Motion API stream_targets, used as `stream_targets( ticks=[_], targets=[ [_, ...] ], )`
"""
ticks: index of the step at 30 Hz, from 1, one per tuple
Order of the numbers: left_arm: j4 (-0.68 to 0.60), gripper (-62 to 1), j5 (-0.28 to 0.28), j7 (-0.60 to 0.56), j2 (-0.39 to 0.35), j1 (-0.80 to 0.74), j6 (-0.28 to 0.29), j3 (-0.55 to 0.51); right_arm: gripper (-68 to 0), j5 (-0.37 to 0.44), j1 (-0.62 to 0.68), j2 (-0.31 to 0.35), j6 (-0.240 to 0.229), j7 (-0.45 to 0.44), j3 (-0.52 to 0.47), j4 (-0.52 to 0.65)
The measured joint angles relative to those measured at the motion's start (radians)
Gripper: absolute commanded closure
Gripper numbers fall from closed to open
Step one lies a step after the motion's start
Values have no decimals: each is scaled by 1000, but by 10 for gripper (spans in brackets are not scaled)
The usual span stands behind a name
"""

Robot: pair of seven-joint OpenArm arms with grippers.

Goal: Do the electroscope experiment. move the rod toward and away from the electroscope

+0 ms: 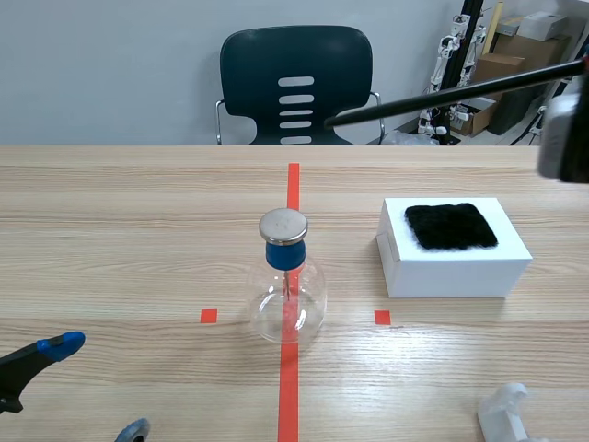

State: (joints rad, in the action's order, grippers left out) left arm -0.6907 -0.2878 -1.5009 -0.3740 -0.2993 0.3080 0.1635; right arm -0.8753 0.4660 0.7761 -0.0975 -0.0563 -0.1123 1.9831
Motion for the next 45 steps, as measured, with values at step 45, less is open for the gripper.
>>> stream_targets(
  ticks=[45],
  targets=[
    [0, -623, 0, 0, 0, 0, 0, 0, -13, 224, 211, -221, 7, -553, -536, -322]
  ],
)
